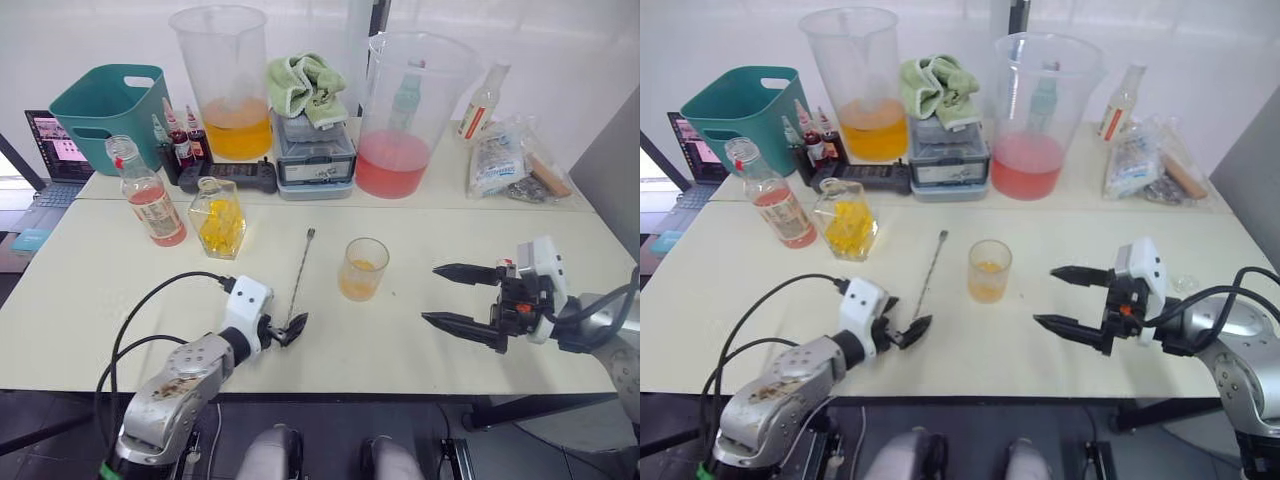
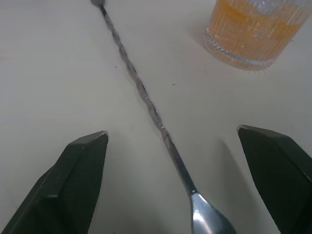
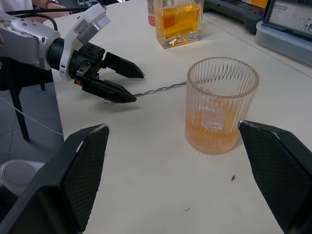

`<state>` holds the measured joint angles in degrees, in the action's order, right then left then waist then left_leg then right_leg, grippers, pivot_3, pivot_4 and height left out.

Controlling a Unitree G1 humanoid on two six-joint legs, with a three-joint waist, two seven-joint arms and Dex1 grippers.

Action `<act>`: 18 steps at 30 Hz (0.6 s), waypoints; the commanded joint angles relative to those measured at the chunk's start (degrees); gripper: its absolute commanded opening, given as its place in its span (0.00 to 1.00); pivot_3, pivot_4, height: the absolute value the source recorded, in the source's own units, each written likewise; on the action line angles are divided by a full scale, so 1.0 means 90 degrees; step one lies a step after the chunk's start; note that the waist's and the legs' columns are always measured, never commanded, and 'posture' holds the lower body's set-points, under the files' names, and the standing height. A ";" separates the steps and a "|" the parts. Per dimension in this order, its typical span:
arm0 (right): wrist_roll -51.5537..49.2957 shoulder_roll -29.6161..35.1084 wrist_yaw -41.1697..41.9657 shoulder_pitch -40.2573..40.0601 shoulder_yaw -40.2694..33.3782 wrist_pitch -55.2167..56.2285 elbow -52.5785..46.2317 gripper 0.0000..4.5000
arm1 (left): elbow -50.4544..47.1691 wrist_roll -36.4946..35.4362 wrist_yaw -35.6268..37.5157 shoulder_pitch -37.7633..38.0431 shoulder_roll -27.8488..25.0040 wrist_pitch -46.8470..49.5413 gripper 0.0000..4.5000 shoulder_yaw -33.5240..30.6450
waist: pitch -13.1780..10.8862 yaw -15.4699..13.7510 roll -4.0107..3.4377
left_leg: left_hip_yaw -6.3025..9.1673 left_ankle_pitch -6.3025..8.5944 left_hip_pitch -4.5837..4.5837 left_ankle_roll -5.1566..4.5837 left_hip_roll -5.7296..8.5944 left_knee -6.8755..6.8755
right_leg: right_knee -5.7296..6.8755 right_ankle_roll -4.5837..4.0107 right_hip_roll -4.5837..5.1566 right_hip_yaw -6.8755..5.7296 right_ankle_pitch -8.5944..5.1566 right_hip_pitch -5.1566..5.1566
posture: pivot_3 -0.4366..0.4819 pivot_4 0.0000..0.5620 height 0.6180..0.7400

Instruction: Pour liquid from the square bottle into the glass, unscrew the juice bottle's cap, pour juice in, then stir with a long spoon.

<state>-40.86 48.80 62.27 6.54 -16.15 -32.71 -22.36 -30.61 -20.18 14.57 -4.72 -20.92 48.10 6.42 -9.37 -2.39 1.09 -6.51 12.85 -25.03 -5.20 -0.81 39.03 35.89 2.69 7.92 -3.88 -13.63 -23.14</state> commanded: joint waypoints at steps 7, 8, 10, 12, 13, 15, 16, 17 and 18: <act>-0.0013 0.0064 -0.0275 0.0188 0.0122 -0.0025 -0.0293 1.00 | 0.0775 0.0642 -0.0702 -0.0872 0.0575 0.0656 0.67 0.0318 | 0.0001 -0.0032 0.0000 | 0.0001 0.0000 0.0001 -0.0003 0.0001 0.0003 | 0.0001 0.0000 0.0000 0.0000 0.0000 0.0003 | 0.48 0.27 0.99; -0.0009 0.0074 -0.0288 0.0181 0.0142 -0.0030 -0.0301 1.00 | 0.0802 0.0668 -0.0702 -0.0903 0.0592 0.0683 0.60 0.0334 | 0.0001 -0.0036 0.0000 | 0.0001 0.0000 0.0001 -0.0003 0.0001 0.0003 | 0.0002 0.0000 0.0000 0.0000 0.0000 0.0004 | 0.48 0.27 0.99; 0.0017 0.0071 -0.0334 0.0163 0.0196 -0.0014 -0.0326 1.00 | 0.0780 0.0779 -0.0733 -0.0932 0.0535 0.0847 0.44 0.0440 | 0.0001 -0.0038 0.0000 | 0.0002 0.0000 0.0001 -0.0003 0.0001 0.0004 | 0.0002 0.0000 0.0000 -0.0001 0.0000 0.0004 | 0.48 0.27 0.99; 0.0039 0.0065 -0.0370 0.0187 0.0257 -0.0001 -0.0337 1.00 | 0.0753 0.0842 -0.0736 -0.0907 0.0473 0.1007 0.29 0.0418 | 0.0002 -0.0033 0.0000 | 0.0001 0.0000 0.0001 -0.0003 0.0001 0.0004 | 0.0002 0.0000 0.0000 -0.0001 0.0000 0.0005 | 0.48 0.27 0.99; 0.0044 0.0064 -0.0380 0.0198 0.0278 0.0002 -0.0341 1.00 | 0.0740 0.0825 -0.0722 -0.0877 0.0463 0.1049 0.21 0.0330 | 0.0003 -0.0028 -0.0001 | 0.0002 0.0000 0.0002 -0.0003 0.0001 0.0004 | 0.0002 0.0000 0.0000 -0.0001 0.0000 0.0005 | 0.48 0.27 0.99; 0.0051 0.0067 -0.0397 0.0202 0.0304 0.0018 -0.0339 1.00 | 0.0692 0.0797 -0.0619 -0.0796 0.0362 0.1027 0.07 0.0218 | 0.0004 -0.0002 0.0000 | 0.0001 0.0000 0.0008 -0.0003 -0.0001 0.0003 | 0.0003 0.0000 0.0001 0.0000 0.0000 0.0007 | 0.48 0.27 0.99; 0.0043 0.0074 -0.0400 0.0190 0.0304 0.0026 -0.0345 1.00 | 0.0628 0.0752 -0.0530 -0.0725 0.0299 0.1001 0.01 0.0138 | 0.0004 0.0007 -0.0001 | 0.0001 0.0000 0.0010 -0.0002 -0.0002 0.0002 | 0.0003 -0.0001 0.0000 0.0001 0.0000 0.0007 | 0.48 0.27 0.99; 0.0040 0.0075 -0.0407 0.0178 0.0309 0.0037 -0.0351 1.00 | 0.0529 0.0731 -0.0333 -0.0637 0.0118 0.0865 0.01 0.0131 | 0.0005 0.0011 -0.0001 | 0.0002 0.0000 0.0012 -0.0002 -0.0003 0.0001 | 0.0004 -0.0001 0.0000 0.0001 0.0000 0.0007 | 0.48 0.27 0.99; 0.0040 0.0078 -0.0408 0.0165 0.0310 0.0049 -0.0354 1.00 | 0.0431 0.0737 -0.0154 -0.0565 -0.0069 0.0755 0.01 0.0161 | 0.0006 0.0035 0.0000 | 0.0002 0.0000 0.0014 -0.0001 -0.0004 -0.0001 | 0.0006 -0.0002 0.0000 0.0002 -0.0001 0.0007 | 0.48 0.27 0.99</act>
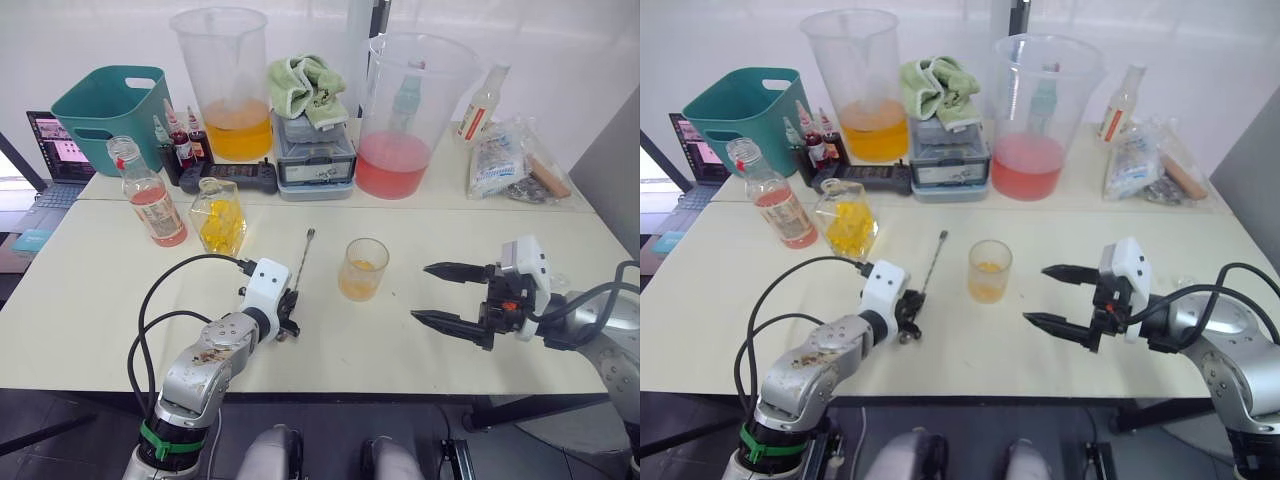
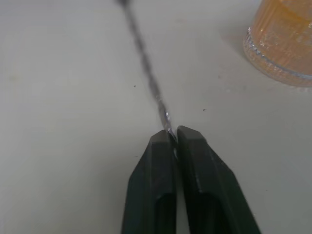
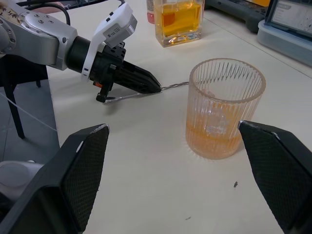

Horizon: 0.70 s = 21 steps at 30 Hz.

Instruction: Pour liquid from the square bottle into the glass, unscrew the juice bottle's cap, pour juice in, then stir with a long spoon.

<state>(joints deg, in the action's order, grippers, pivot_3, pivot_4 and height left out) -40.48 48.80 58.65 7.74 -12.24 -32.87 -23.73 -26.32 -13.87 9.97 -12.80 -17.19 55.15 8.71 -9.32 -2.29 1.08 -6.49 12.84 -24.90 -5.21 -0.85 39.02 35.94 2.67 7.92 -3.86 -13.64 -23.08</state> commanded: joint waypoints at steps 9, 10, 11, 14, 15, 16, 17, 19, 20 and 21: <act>0.0083 -0.0016 0.0046 -0.0013 -0.0030 0.0205 -0.0159 1.00 | -0.0380 -0.0289 0.1669 0.1062 -0.1666 -0.1221 0.01 -0.0925 | 0.0009 0.0142 -0.0008 | -0.0002 0.0001 0.0013 0.0007 -0.0003 -0.0021 | 0.0001 -0.0012 0.0013 0.0001 -0.0007 -0.0007 | 0.48 0.27 0.99; 0.0103 -0.0036 0.0048 -0.0012 -0.0009 0.0224 -0.0147 1.00 | -0.0323 -0.0285 0.1781 0.1106 -0.1774 -0.1384 0.01 -0.1038 | 0.0009 0.0143 -0.0008 | -0.0002 0.0014 0.0012 0.0029 -0.0004 -0.0021 | 0.0000 -0.0012 0.0014 0.0000 -0.0007 -0.0007 | 0.48 0.27 0.99; 0.0115 -0.0053 0.0048 -0.0010 0.0007 0.0235 -0.0138 1.00 | -0.0262 -0.0303 0.1870 0.1143 -0.1851 -0.1504 0.01 -0.1141 | 0.0009 0.0140 -0.0008 | -0.0002 0.0024 0.0012 0.0047 -0.0003 -0.0021 | -0.0001 -0.0012 0.0016 0.0000 -0.0007 -0.0008 | 0.48 0.27 0.99; 0.0136 -0.0084 0.0050 -0.0006 0.0032 0.0262 -0.0125 1.00 | -0.0125 -0.0337 0.2065 0.1225 -0.1982 -0.1768 0.01 -0.1300 | 0.0008 0.0125 -0.0008 | -0.0002 0.0026 0.0011 0.0049 -0.0001 -0.0020 | -0.0001 -0.0012 0.0041 -0.0006 -0.0007 -0.0009 | 0.48 0.27 0.99; 0.0155 -0.0110 0.0039 -0.0011 0.0058 0.0279 -0.0128 1.00 | -0.0085 -0.0338 0.2207 0.1321 -0.2081 -0.1910 0.01 -0.1359 | 0.0009 0.0113 -0.0008 | -0.0002 0.0027 0.0011 0.0048 0.0002 -0.0020 | -0.0001 -0.0012 0.0042 -0.0008 -0.0007 -0.0009 | 0.48 0.27 0.99; 0.0173 -0.0131 0.0033 -0.0014 0.0076 0.0291 -0.0130 1.00 | -0.0054 -0.0334 0.2313 0.1392 -0.2148 -0.2014 0.01 -0.1401 | 0.0008 0.0109 -0.0008 | -0.0003 0.0028 0.0011 0.0047 0.0004 -0.0019 | -0.0001 -0.0011 0.0042 -0.0012 -0.0007 -0.0009 | 0.48 0.27 0.99; 0.0185 -0.0155 0.0029 -0.0015 0.0094 0.0298 -0.0134 1.00 | 0.0012 -0.0317 0.2449 0.1471 -0.2242 -0.2143 0.01 -0.1422 | 0.0008 0.0109 -0.0008 | -0.0003 0.0028 0.0011 0.0048 0.0003 -0.0018 | -0.0003 -0.0011 0.0043 -0.0014 -0.0007 -0.0009 | 0.48 0.27 0.99; 0.0205 -0.0186 0.0023 -0.0010 0.0117 0.0303 -0.0132 1.00 | 0.0173 -0.0254 0.2618 0.1557 -0.2393 -0.2301 0.01 -0.1416 | 0.0008 0.0106 -0.0008 | -0.0005 0.0028 0.0011 0.0050 0.0005 -0.0018 | -0.0003 -0.0010 0.0044 -0.0014 -0.0006 -0.0009 | 0.48 0.27 0.99; 0.0215 -0.0197 0.0021 -0.0005 0.0125 0.0304 -0.0129 1.00 | 0.0255 -0.0216 0.2673 0.1581 -0.2453 -0.2351 0.01 -0.1406 | 0.0008 0.0101 -0.0008 | -0.0006 0.0028 0.0011 0.0050 0.0005 -0.0019 | -0.0003 -0.0010 0.0045 -0.0016 -0.0006 -0.0010 | 0.48 0.27 0.99; 0.0228 -0.0206 0.0017 -0.0015 0.0129 0.0312 -0.0135 1.00 | 0.0334 -0.0174 0.2699 0.1595 -0.2496 -0.2395 0.01 -0.1394 | 0.0008 0.0101 -0.0008 | -0.0006 0.0029 0.0011 0.0050 0.0004 -0.0019 | -0.0004 -0.0010 0.0045 -0.0017 -0.0007 -0.0011 | 0.48 0.27 0.99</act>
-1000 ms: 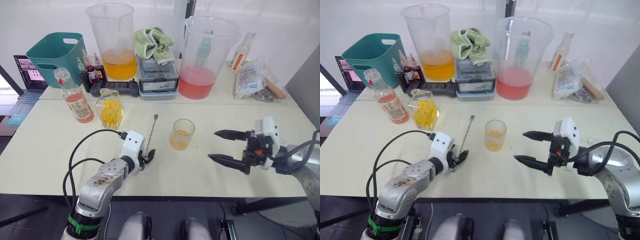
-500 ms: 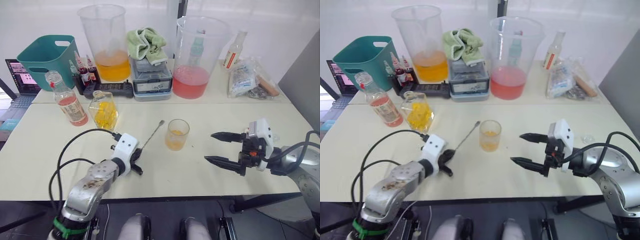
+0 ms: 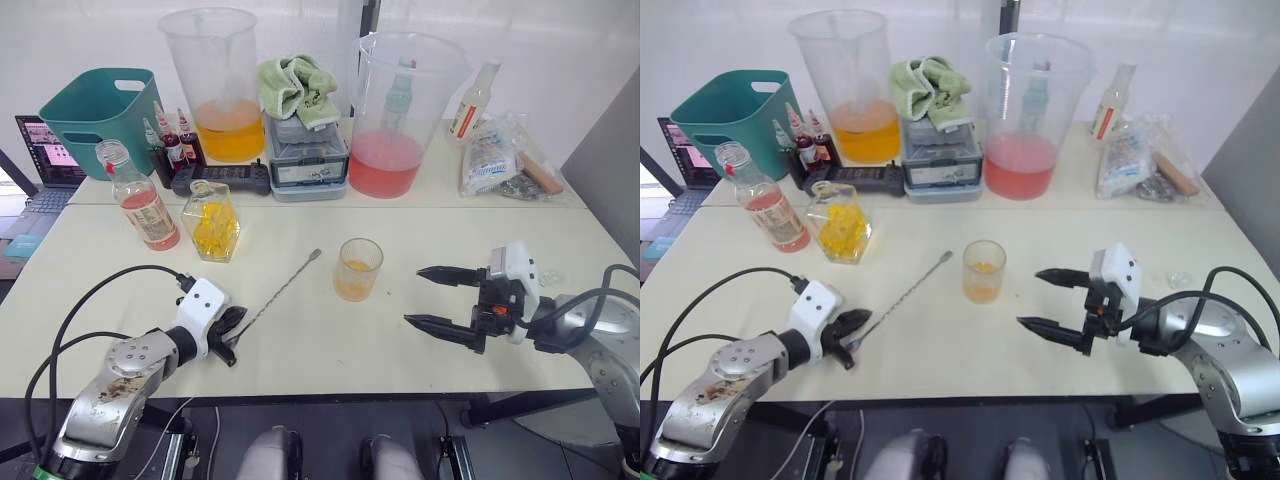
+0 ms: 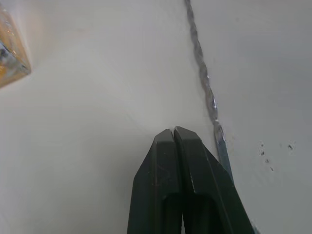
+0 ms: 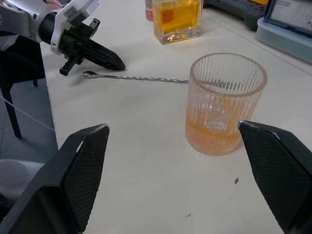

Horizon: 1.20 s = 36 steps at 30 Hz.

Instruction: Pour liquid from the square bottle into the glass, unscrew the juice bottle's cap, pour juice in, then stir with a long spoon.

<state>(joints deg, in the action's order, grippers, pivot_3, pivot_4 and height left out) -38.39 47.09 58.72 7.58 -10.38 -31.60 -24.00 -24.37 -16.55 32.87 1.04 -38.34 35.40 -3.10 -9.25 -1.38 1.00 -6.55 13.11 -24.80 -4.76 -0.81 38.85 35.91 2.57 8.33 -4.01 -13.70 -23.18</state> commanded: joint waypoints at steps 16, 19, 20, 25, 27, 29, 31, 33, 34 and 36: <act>0.0164 -0.0125 -0.0083 0.0034 0.0032 0.0169 -0.0104 1.00 | -0.0441 -0.0785 -0.0132 -0.1083 0.0152 0.1650 0.87 0.0150 | 0.0000 -0.0018 0.0001 | -0.0006 -0.0023 -0.0001 -0.0006 0.0001 0.0005 | 0.0007 0.0008 -0.0028 -0.0005 0.0003 0.0007 | 0.48 0.27 0.99; 0.0150 -0.0190 -0.0172 0.0064 0.0011 0.0132 -0.0129 1.00 | -0.0426 -0.0547 -0.0326 -0.1206 0.0016 0.2055 0.87 0.0560 | -0.0001 -0.0016 0.0001 | -0.0008 -0.0025 -0.0001 -0.0012 0.0001 0.0006 | 0.0005 0.0008 -0.0038 0.0001 0.0003 0.0008 | 0.48 0.27 0.99; 0.0140 -0.0215 -0.0218 0.0063 -0.0018 0.0119 -0.0140 1.00 | -0.0412 -0.0491 -0.0399 -0.1232 0.0011 0.2180 0.87 0.0653 | 0.0000 -0.0018 0.0001 | -0.0008 -0.0029 -0.0001 -0.0019 0.0001 0.0005 | 0.0004 0.0008 -0.0039 0.0003 0.0003 0.0007 | 0.48 0.27 0.99; 0.0157 -0.0151 -0.0231 -0.0060 -0.0100 0.0139 -0.0172 1.00 | -0.0368 -0.0299 -0.0658 -0.1402 0.0136 0.2576 0.87 0.1040 | 0.0000 -0.0062 0.0000 | -0.0008 -0.0034 0.0001 -0.0029 0.0001 0.0005 | 0.0005 0.0008 -0.0039 0.0008 0.0002 0.0009 | 0.48 0.27 0.99; 0.0156 -0.0138 -0.0236 -0.0084 -0.0114 0.0140 -0.0185 1.00 | -0.0305 -0.0249 -0.0744 -0.1499 0.0248 0.2623 0.74 0.1124 | 0.0000 -0.0103 0.0000 | -0.0008 -0.0028 0.0003 -0.0024 0.0001 0.0006 | 0.0004 0.0008 -0.0038 0.0010 0.0002 0.0010 | 0.48 0.27 0.99; 0.0142 -0.0142 -0.0245 -0.0088 -0.0136 0.0149 -0.0191 1.00 | -0.0187 -0.0161 -0.0792 -0.1602 0.0353 0.2615 0.61 0.1263 | 0.0000 -0.0120 0.0000 | -0.0008 -0.0014 0.0003 -0.0010 0.0001 0.0006 | 0.0003 0.0008 -0.0037 0.0010 0.0002 0.0010 | 0.48 0.27 0.99; 0.0139 -0.0139 -0.0245 -0.0098 -0.0168 0.0171 -0.0189 1.00 | -0.0038 -0.0047 -0.0786 -0.1680 0.0397 0.2603 0.46 0.1487 | 0.0001 -0.0140 -0.0001 | -0.0007 -0.0007 0.0004 0.0000 0.0001 0.0008 | 0.0003 0.0007 -0.0035 0.0010 0.0002 0.0011 | 0.48 0.27 0.99; 0.0147 -0.0121 -0.0236 -0.0105 -0.0193 0.0185 -0.0185 1.00 | 0.0014 0.0020 -0.0779 -0.1693 0.0405 0.2605 0.32 0.1589 | 0.0002 -0.0148 -0.0002 | -0.0006 -0.0006 0.0005 0.0001 0.0002 0.0010 | 0.0003 0.0007 -0.0036 0.0010 0.0002 0.0013 | 0.48 0.27 0.99; 0.0153 -0.0105 -0.0229 -0.0112 -0.0208 0.0188 -0.0182 1.00 | 0.0020 0.0042 -0.0775 -0.1693 0.0408 0.2623 0.25 0.1616 | 0.0002 -0.0147 -0.0003 | -0.0006 -0.0005 0.0006 0.0000 0.0002 0.0010 | 0.0002 0.0007 -0.0035 0.0010 0.0002 0.0014 | 0.48 0.27 0.99; 0.0143 -0.0079 -0.0208 -0.0134 -0.0240 0.0176 -0.0185 1.00 | 0.0030 0.0088 -0.0794 -0.1686 0.0437 0.2635 0.09 0.1613 | 0.0003 -0.0146 -0.0004 | -0.0006 -0.0006 0.0007 0.0000 0.0001 0.0010 | 0.0002 0.0007 -0.0035 0.0011 0.0002 0.0015 | 0.48 0.27 0.99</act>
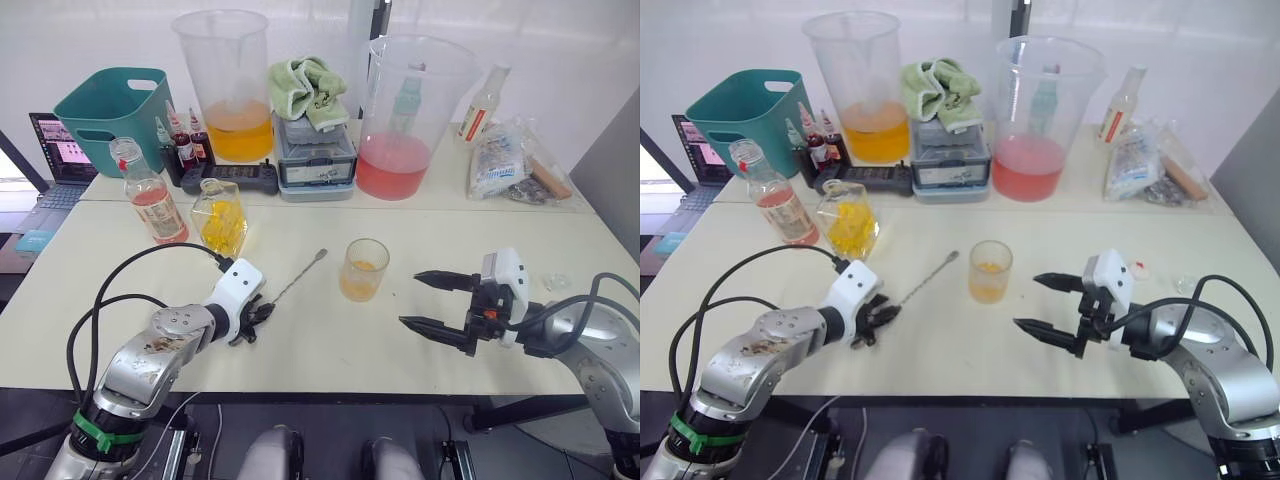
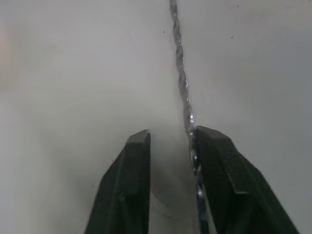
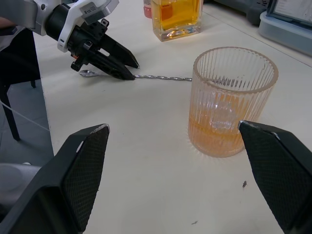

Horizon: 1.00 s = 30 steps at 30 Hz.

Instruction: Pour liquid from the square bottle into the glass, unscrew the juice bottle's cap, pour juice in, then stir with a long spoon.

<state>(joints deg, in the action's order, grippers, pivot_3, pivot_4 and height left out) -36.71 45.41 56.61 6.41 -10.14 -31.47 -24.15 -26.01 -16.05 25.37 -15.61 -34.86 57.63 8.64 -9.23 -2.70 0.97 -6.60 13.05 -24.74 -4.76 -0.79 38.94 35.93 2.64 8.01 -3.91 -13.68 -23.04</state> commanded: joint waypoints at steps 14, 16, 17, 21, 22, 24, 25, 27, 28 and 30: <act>-0.0852 -0.0004 -0.0076 0.0561 -0.0526 -0.0331 -0.0009 1.00 | -0.0031 -0.0155 -0.0382 -0.0678 0.1004 -0.1054 0.00 -0.1132 | -0.0003 0.0030 0.0006 | 0.0002 -0.0012 -0.0011 -0.0015 -0.0001 0.0002 | 0.0001 0.0000 0.0004 -0.0001 0.0001 -0.0008 | 0.48 0.27 0.99; -0.1208 -0.0095 -0.0332 0.0808 -0.0614 -0.0646 0.0067 1.00 | -0.0117 -0.0165 -0.0287 -0.0756 0.1046 -0.1296 0.00 -0.1126 | -0.0004 0.0046 0.0006 | 0.0001 -0.0044 -0.0011 -0.0007 -0.0001 0.0000 | 0.0001 0.0000 0.0006 -0.0001 0.0002 -0.0007 | 0.48 0.27 0.99; -0.1481 -0.0200 -0.0594 0.1054 -0.0677 -0.0891 0.0187 1.00 | -0.0153 -0.0227 -0.0264 -0.0842 0.1118 -0.1386 0.00 -0.1154 | -0.0004 0.0050 0.0006 | 0.0001 -0.0046 -0.0011 -0.0006 -0.0001 -0.0001 | 0.0001 0.0000 0.0006 -0.0002 0.0002 -0.0008 | 0.48 0.27 0.99; -0.2272 -0.0721 -0.1764 0.2023 -0.0833 -0.1680 0.0668 1.00 | -0.0293 -0.0450 -0.0124 -0.1075 0.1277 -0.1544 0.00 -0.1107 | -0.0005 0.0061 0.0008 | 0.0001 -0.0048 -0.0014 -0.0005 -0.0001 -0.0004 | 0.0001 0.0000 0.0008 -0.0003 0.0003 -0.0012 | 0.48 0.27 0.99; -0.2413 -0.0921 -0.2100 0.2253 -0.0837 -0.1794 0.0761 1.00 | -0.0339 -0.0464 -0.0081 -0.1100 0.1296 -0.1589 0.00 -0.1053 | -0.0005 0.0066 0.0008 | 0.0001 -0.0048 -0.0015 -0.0005 -0.0001 -0.0004 | 0.0000 0.0000 0.0009 -0.0003 0.0003 -0.0013 | 0.48 0.27 0.99; -0.2694 -0.1251 -0.2662 0.2556 -0.0874 -0.2003 0.0862 1.00 | -0.0398 -0.0480 -0.0048 -0.1139 0.1324 -0.1647 0.00 -0.0971 | -0.0005 0.0063 0.0008 | 0.0000 -0.0048 -0.0015 -0.0004 -0.0001 -0.0006 | 0.0002 -0.0001 0.0009 -0.0002 0.0003 -0.0014 | 0.48 0.27 0.99; -0.2908 -0.1473 -0.3016 0.2689 -0.0848 -0.2151 0.0868 1.00 | -0.0450 -0.0554 -0.0004 -0.1190 0.1362 -0.1636 0.00 -0.0924 | -0.0005 0.0063 0.0008 | 0.0000 -0.0048 -0.0015 -0.0005 0.0000 -0.0007 | 0.0002 -0.0001 0.0010 -0.0002 0.0003 -0.0013 | 0.48 0.27 0.99; -0.3157 -0.1779 -0.3565 0.2863 -0.0800 -0.2407 0.0896 1.00 | -0.0523 -0.0634 0.0063 -0.1255 0.1393 -0.1667 0.00 -0.0836 | -0.0005 0.0059 0.0008 | -0.0001 -0.0048 -0.0017 -0.0005 0.0000 -0.0007 | 0.0006 0.0000 0.0009 -0.0005 0.0004 -0.0014 | 0.48 0.27 0.99; -0.3182 -0.1878 -0.3771 0.2908 -0.0776 -0.2476 0.0912 1.00 | -0.0549 -0.0663 0.0078 -0.1267 0.1412 -0.1653 0.00 -0.0812 | -0.0005 0.0057 0.0008 | 0.0000 -0.0049 -0.0020 -0.0006 0.0001 -0.0006 | 0.0008 0.0001 0.0009 -0.0006 0.0005 -0.0015 | 0.48 0.27 0.99; -0.3322 -0.2236 -0.4298 0.3044 -0.0764 -0.2548 0.1042 1.00 | -0.0606 -0.0782 0.0165 -0.1259 0.1444 -0.1590 0.00 -0.0765 | -0.0004 0.0064 0.0008 | -0.0001 -0.0048 -0.0026 -0.0008 0.0003 -0.0005 | 0.0010 0.0006 0.0006 -0.0008 0.0008 -0.0016 | 0.48 0.27 0.99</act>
<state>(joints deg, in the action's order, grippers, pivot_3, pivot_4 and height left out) -64.39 26.45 21.66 32.14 -16.05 -54.05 -14.62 -28.77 -21.74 26.06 -25.92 -22.13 44.01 1.39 -9.27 -2.12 1.04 -6.61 12.62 -24.98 -4.83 -0.77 38.90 36.02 2.71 8.06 -3.98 -13.59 -23.19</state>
